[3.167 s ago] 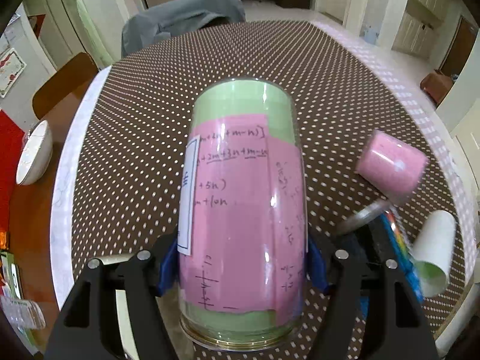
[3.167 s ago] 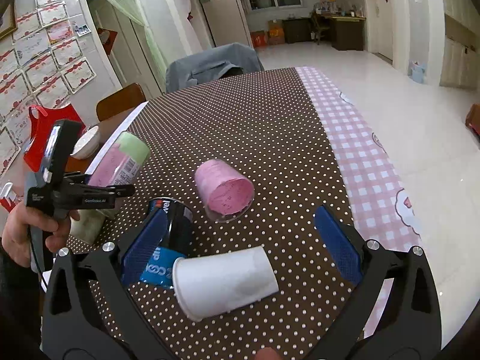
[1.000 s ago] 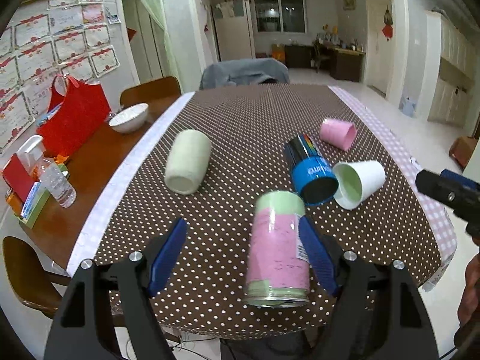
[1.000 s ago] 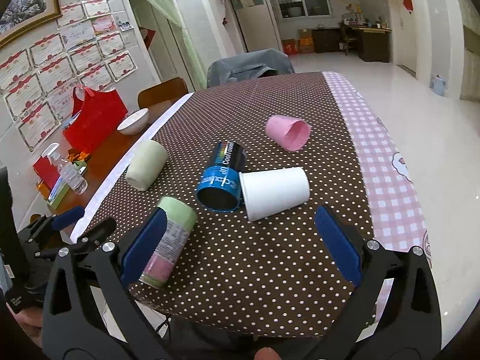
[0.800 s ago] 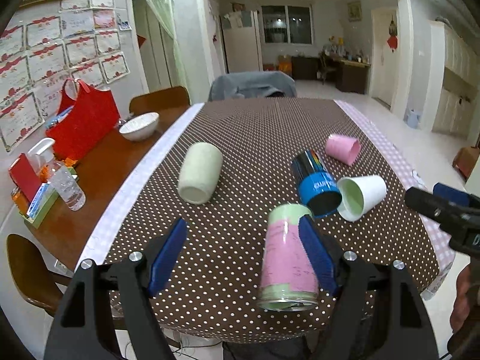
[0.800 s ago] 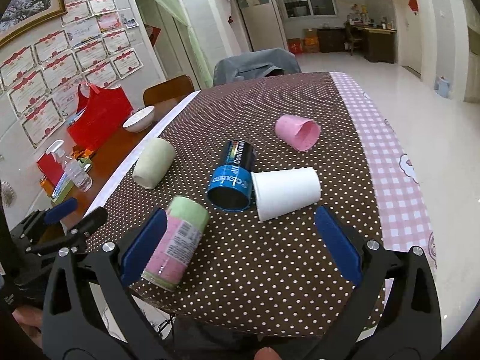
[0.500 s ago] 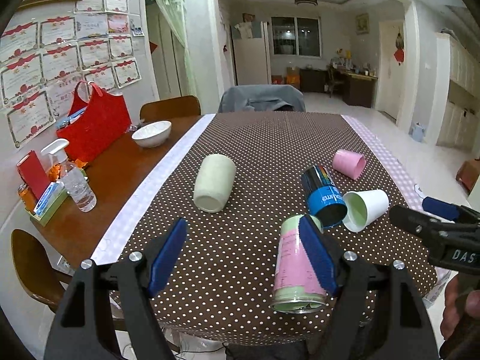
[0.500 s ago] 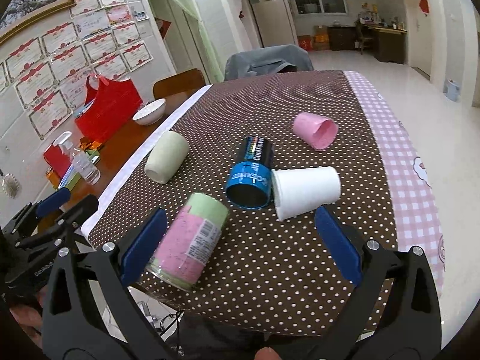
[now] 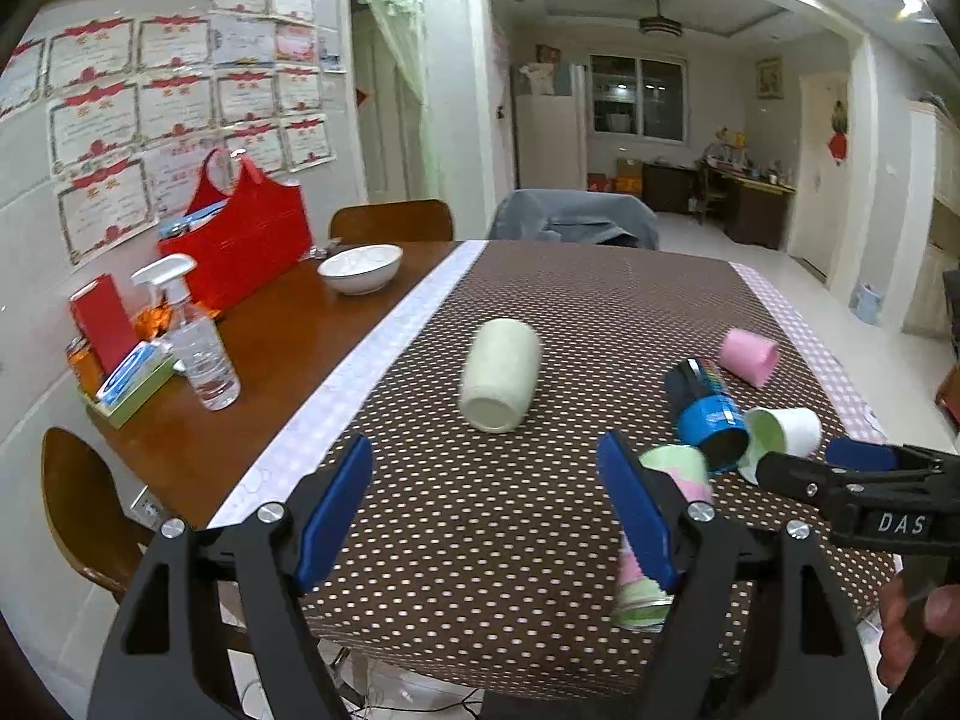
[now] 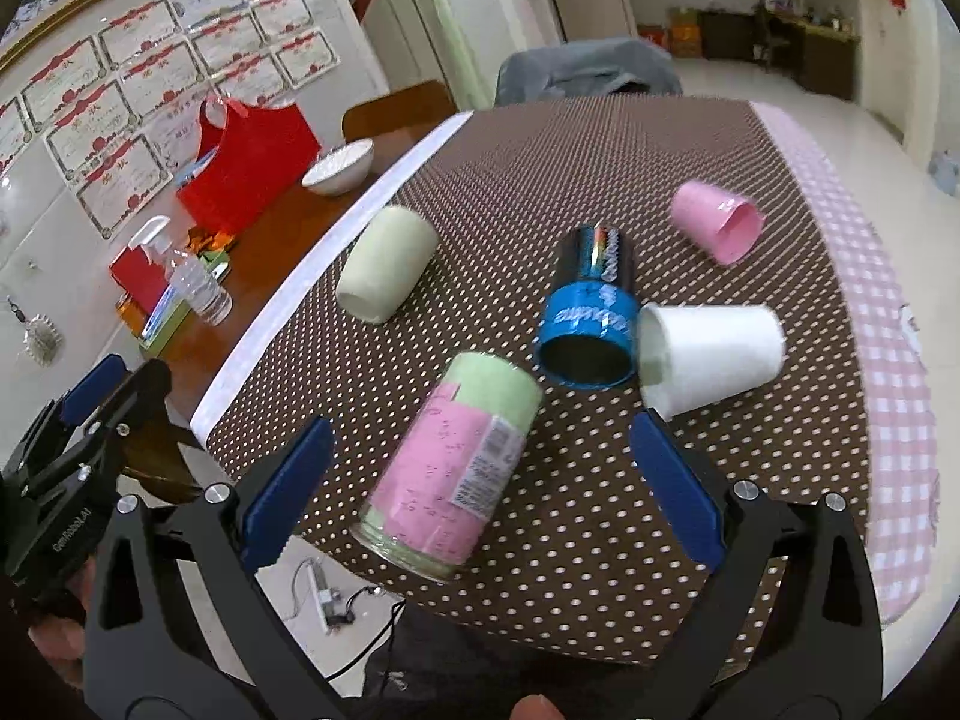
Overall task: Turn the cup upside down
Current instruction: 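Close the right gripper on the container while the left gripper opens and releases it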
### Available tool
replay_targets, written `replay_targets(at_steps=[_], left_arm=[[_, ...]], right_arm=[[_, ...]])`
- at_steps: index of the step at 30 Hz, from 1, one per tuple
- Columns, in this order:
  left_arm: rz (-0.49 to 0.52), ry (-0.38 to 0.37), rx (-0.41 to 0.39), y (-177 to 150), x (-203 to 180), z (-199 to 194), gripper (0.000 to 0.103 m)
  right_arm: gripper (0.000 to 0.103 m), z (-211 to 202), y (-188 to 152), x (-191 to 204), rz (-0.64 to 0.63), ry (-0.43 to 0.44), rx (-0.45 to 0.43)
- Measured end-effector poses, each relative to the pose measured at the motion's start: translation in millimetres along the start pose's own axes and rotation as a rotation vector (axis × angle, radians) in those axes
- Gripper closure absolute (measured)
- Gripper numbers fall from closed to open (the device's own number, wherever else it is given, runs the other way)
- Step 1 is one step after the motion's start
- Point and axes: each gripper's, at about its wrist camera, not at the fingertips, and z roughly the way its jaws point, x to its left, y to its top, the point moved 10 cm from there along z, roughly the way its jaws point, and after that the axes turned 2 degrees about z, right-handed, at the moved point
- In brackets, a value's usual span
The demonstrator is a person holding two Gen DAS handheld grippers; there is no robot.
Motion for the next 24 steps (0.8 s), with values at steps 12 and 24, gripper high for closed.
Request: replay_targets(at_steps=[12,24], left_arm=[[-0.069,0.051,0.035,-19.9,43.5,19.8,0.027],[-0.095,0.027,0.067,-36.9,51.8,32.6,0.027]], right_arm=[[0.006,64.0,-17.6,-3.1,0.133,0.004,0.224],[0.006,97.4,-26.5,-6.9,0.220,0.012,0.367]])
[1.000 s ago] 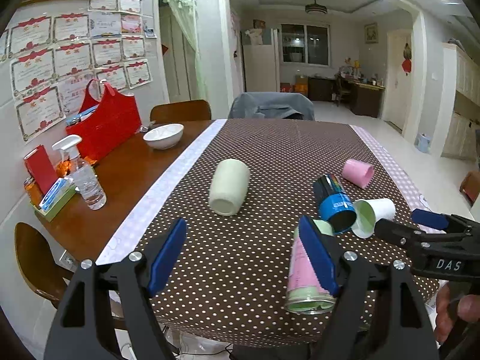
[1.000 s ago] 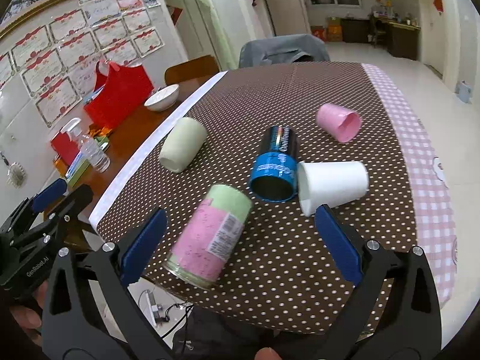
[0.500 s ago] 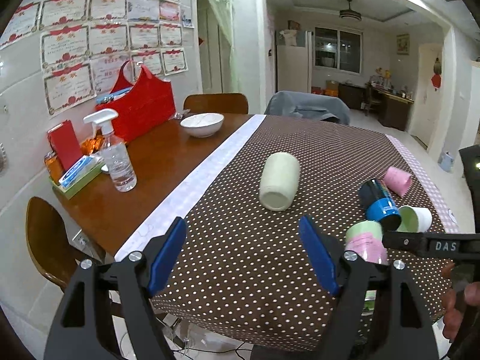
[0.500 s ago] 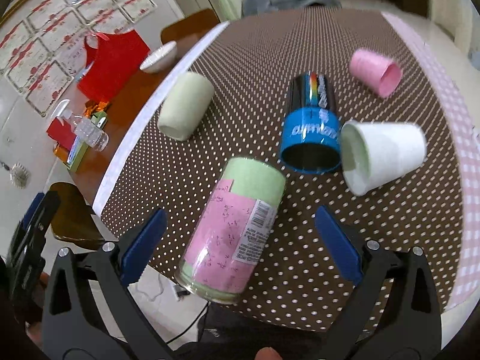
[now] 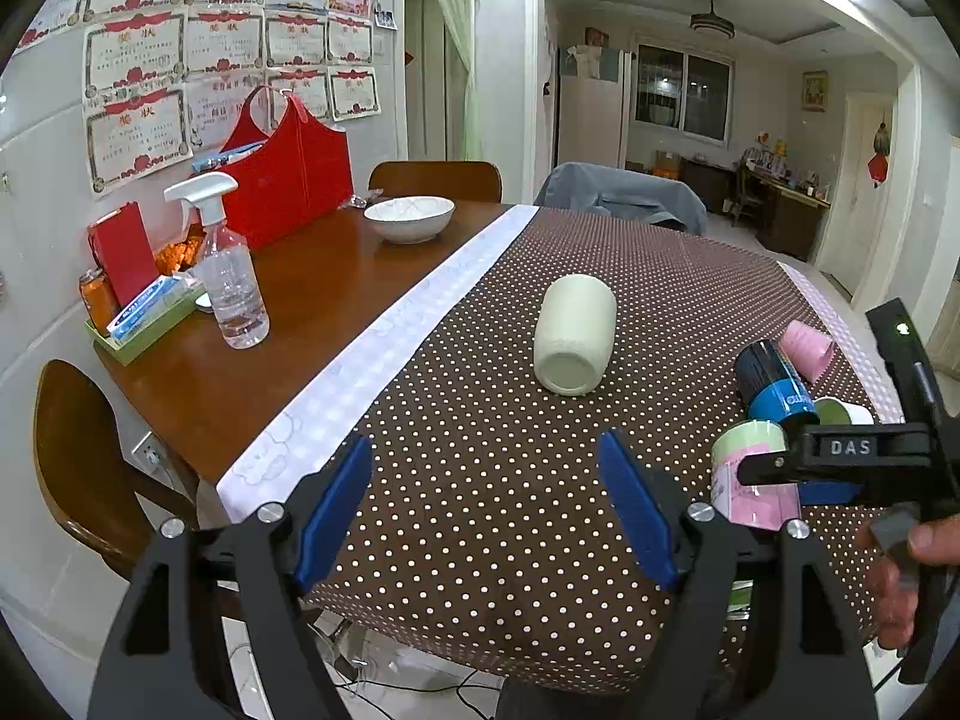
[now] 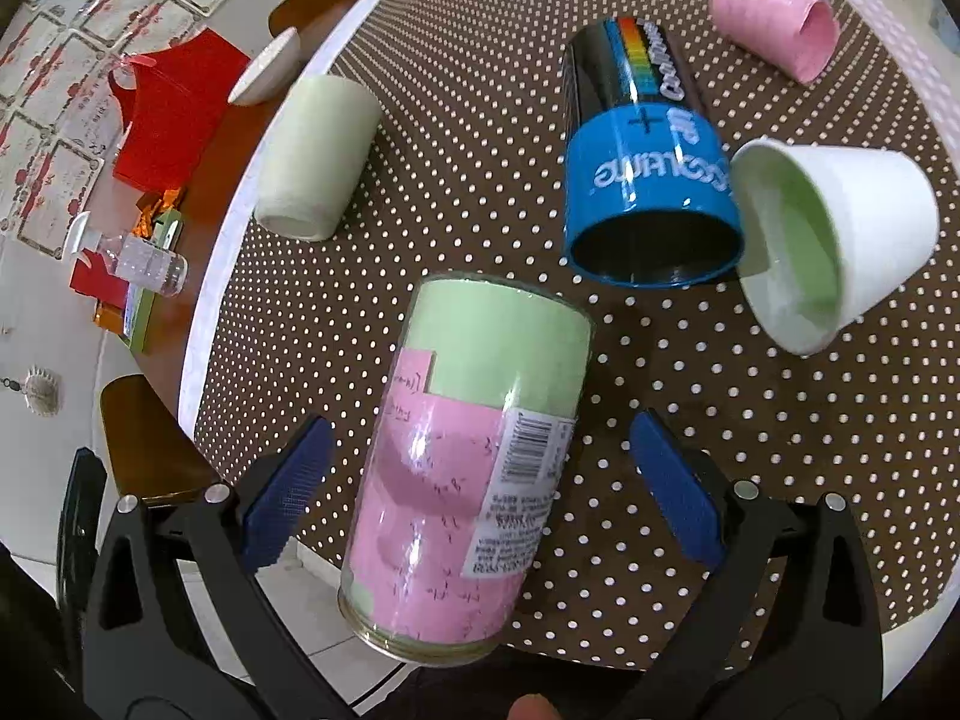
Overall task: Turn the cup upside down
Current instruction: 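Close the right gripper on the container while the left gripper opens and releases it, then rotate the held container with the right gripper so the green lid faces up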
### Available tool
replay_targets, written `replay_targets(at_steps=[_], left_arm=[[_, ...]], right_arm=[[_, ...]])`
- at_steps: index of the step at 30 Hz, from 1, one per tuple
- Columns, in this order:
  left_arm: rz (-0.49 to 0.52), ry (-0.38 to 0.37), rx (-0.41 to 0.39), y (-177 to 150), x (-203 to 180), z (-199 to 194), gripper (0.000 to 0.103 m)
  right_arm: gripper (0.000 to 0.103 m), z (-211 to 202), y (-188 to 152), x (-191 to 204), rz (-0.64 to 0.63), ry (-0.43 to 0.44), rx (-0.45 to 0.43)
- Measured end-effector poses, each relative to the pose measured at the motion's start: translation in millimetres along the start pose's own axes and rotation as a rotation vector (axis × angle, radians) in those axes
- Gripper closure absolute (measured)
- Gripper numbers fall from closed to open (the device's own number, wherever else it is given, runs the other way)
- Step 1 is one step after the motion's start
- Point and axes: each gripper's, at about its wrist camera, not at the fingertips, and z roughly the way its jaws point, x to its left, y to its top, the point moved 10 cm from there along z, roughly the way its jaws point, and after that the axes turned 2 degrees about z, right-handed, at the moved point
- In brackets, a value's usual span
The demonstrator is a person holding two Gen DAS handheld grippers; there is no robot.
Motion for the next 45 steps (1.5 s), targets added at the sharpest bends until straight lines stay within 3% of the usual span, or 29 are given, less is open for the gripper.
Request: replay_targets(at_steps=[4,6,8,13,21,28,34,38,45], left_arm=[[0.000,-0.001,0.010,-4.1,1.3,2.0,0.027],[0.002,-0.001,0.014,-5.8,0.6,2.2,0.027],[0.005,-0.003,0.016,-6.5,-0.7,1.6,0.027],[0.019,-0.004,0.012,-6.4,-7.1,-3.1,0.027],[0.032,-0.003,-0.005,1.2,-17.1,-13.7,0.027],[0.040,0.010,-0.024,9.5,-23.0,-25.4,0.027],[0.050,0.000,-0.033,11.9,-36.0,-35.0,0.027],[0.058,-0.006,-0.039,12.3,-44.0,-40.2,0.027],[0.043,-0.007,-0.040,11.0,-47.7,-44.1,0.027]], right_arm=[[0.007,12.4,1.1,3.1,-0.001,-0.005,0.034],[0.021,19.0,1.1,2.3,-0.001,-0.008,0.057],[0.028,23.4,-0.2,4.4,-0.001,0.017,0.075],[0.030,16.6,-4.5,9.4,-0.018,0.095,0.053],[0.031,-22.0,-1.6,15.3,-0.031,0.236,-0.075],[0.032,-61.2,3.7,16.6,-0.058,0.288,-0.224],[0.032,-103.1,10.6,28.8,-0.191,0.202,-0.450],[0.032,-117.4,13.8,32.3,-0.325,0.036,-0.583],[0.032,-103.1,18.2,37.9,-0.440,-0.091,-0.640]])
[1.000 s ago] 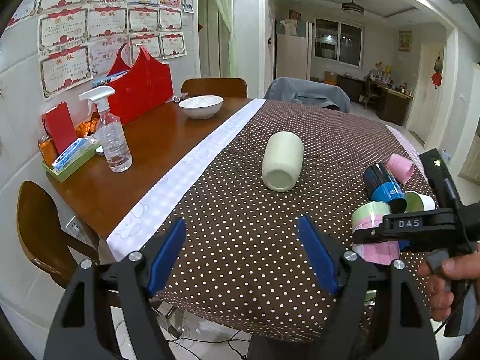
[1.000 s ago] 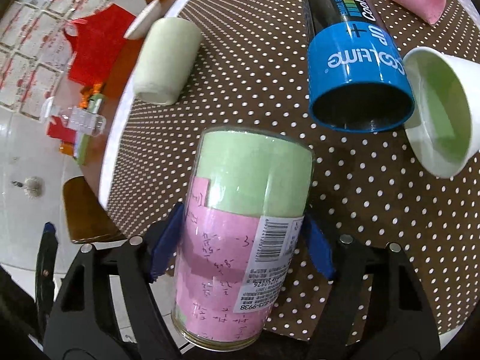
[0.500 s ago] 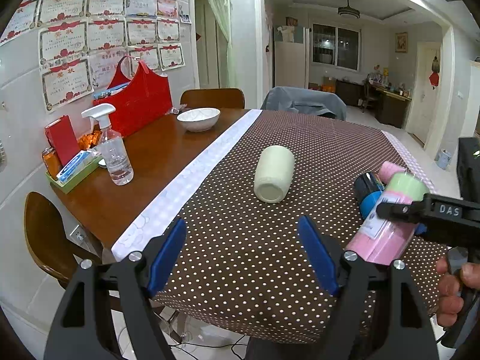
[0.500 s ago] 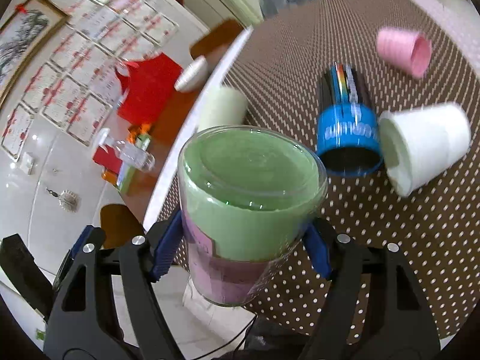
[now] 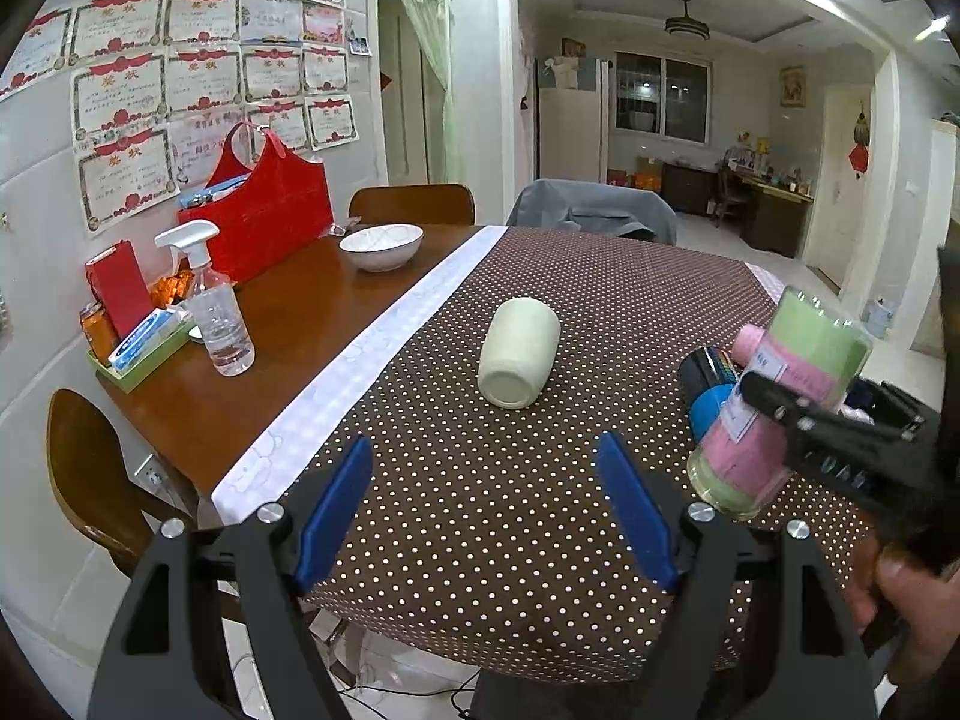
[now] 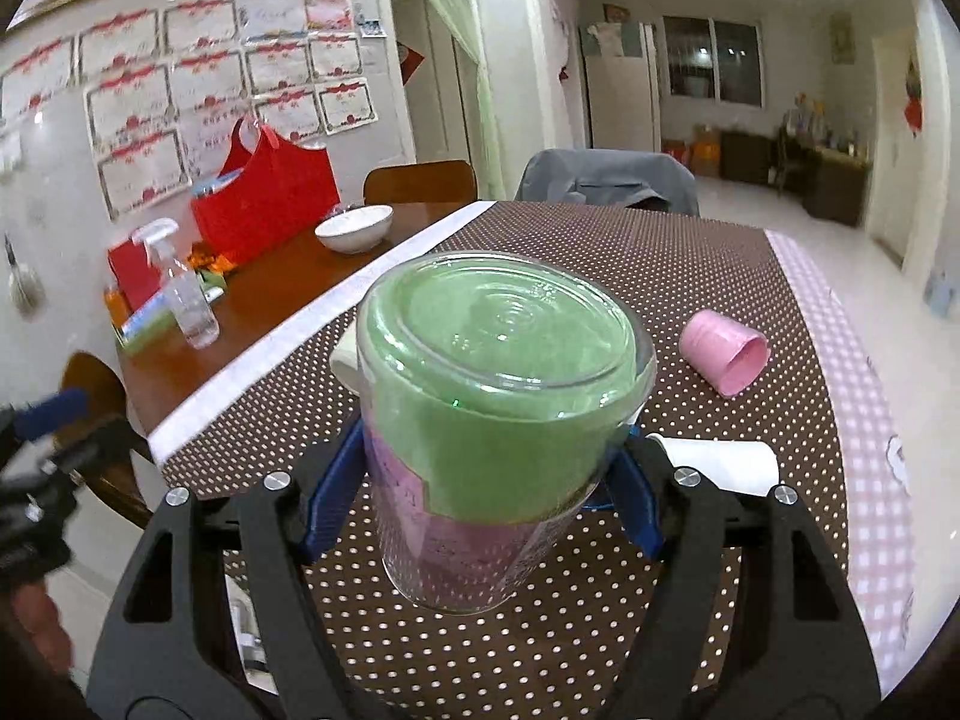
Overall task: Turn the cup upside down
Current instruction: 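Rotate the held container with the right gripper so the green lid faces up, then lower the container onto the tablecloth and open the right gripper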
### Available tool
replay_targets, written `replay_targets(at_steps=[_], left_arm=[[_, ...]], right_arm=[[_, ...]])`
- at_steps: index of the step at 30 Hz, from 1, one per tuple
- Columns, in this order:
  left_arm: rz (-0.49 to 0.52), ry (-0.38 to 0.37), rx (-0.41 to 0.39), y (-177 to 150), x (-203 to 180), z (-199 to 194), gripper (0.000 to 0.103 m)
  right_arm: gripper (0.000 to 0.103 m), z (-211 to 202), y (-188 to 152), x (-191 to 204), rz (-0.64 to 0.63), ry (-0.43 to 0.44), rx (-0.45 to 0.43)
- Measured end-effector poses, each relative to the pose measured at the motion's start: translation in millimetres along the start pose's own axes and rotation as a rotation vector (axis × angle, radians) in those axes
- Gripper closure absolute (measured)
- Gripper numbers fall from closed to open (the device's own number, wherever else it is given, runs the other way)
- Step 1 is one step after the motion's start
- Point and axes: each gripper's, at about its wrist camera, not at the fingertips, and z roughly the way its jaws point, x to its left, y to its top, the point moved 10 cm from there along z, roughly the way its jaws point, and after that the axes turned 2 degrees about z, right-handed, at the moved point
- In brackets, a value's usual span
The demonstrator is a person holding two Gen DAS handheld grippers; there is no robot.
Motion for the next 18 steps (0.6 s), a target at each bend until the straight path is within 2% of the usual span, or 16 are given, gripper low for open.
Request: replay_targets(at_steps=[5,18], left_arm=[[-0.014,0.008,0.008,-1.9,4.1,1.3,0.027],[-0.036,0.016,0.021,-6.2,14.2,5.8,0.027]], right_arm=[[0.032,12.1,-9.5,1.2,-0.048,-0.030,0.005],[0.031,44.1,-35.6,3.6,-0.107,-0.067,0.086]])
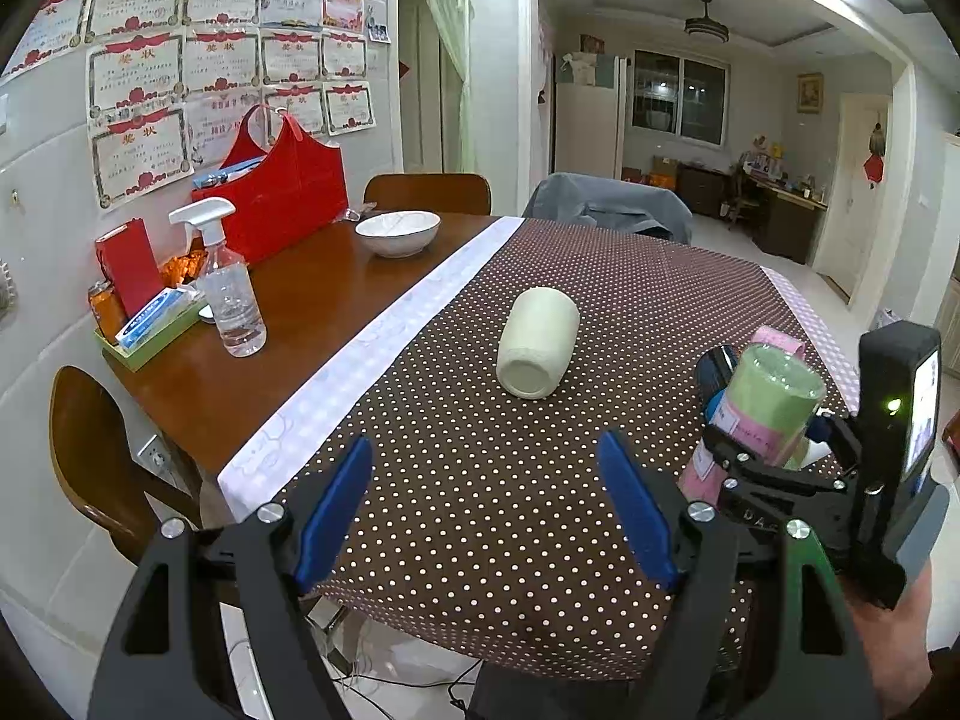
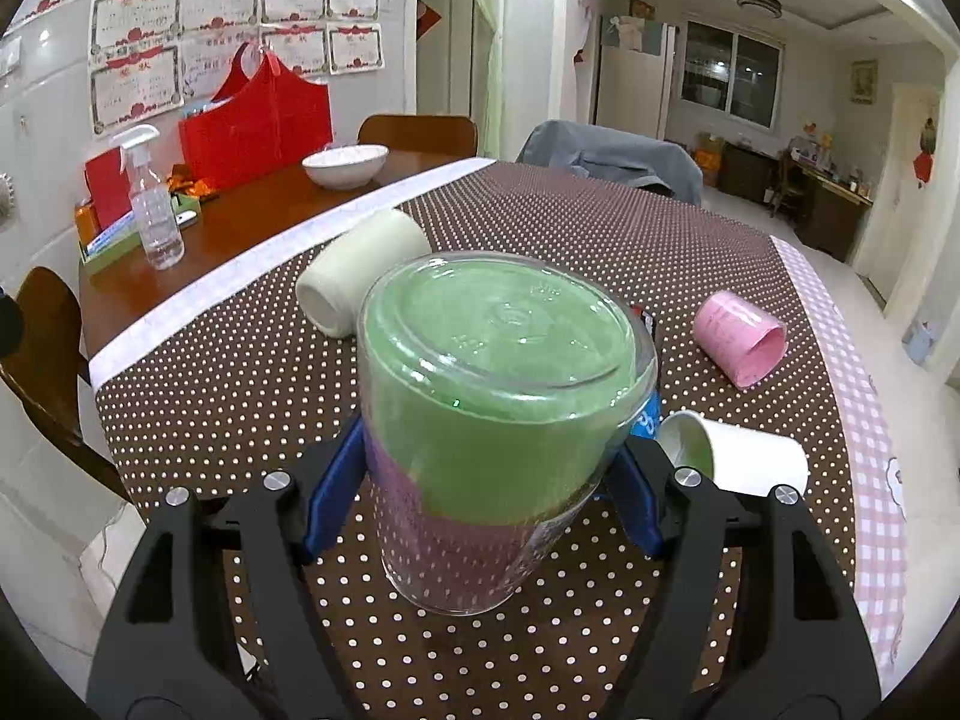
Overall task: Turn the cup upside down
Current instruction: 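Lower the container onto the tablecloth and open the right gripper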
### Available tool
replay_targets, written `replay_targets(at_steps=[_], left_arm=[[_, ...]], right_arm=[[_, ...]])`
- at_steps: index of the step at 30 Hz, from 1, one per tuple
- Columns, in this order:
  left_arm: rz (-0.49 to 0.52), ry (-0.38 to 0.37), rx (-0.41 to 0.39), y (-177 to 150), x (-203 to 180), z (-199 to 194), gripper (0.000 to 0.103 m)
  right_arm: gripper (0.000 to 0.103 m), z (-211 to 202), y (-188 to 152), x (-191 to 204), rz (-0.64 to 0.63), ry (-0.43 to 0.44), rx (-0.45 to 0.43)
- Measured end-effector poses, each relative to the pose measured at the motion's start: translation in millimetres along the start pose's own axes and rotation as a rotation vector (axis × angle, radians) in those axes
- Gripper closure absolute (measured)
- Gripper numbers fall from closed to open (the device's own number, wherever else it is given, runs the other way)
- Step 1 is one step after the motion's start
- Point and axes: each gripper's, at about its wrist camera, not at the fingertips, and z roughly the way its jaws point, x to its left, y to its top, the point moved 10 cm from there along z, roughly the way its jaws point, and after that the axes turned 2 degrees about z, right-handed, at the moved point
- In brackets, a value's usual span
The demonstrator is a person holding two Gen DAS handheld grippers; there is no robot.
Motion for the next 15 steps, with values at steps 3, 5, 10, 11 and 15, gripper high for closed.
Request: replay_targets(at_steps=[3,5,10,11,15], left_arm=[[-0.001,0.000,0.000,0.0,-0.2,0.0,0.027],[0.001,0.001,-0.001,0.1,-0.9,-0.4,0.027],[0.007,-0.002,-0.008,0.3,-4.2,-2.6,0.027],[0.008,-0.003,-0.010,0.8,-4.9,-3.5,0.027],[0.011,-0.004,-0.022,3.2,-7.5,-8.7,0.027]], right_arm=[[0.016,0.1,-2.0,-1.3,0.021,0.011,0.018],[0.009,-6.1,1.3,-1.4,0.034,0.025,0.003],[0.006,-20.6,7.8,-0.5,0.064,0.061,-0.018],[0.006,-24.9,10.1,-0.7,0.076,0.075,-0.024],[0.006,-40.3,17.3,-1.1,0.107,0.108,-0.051]])
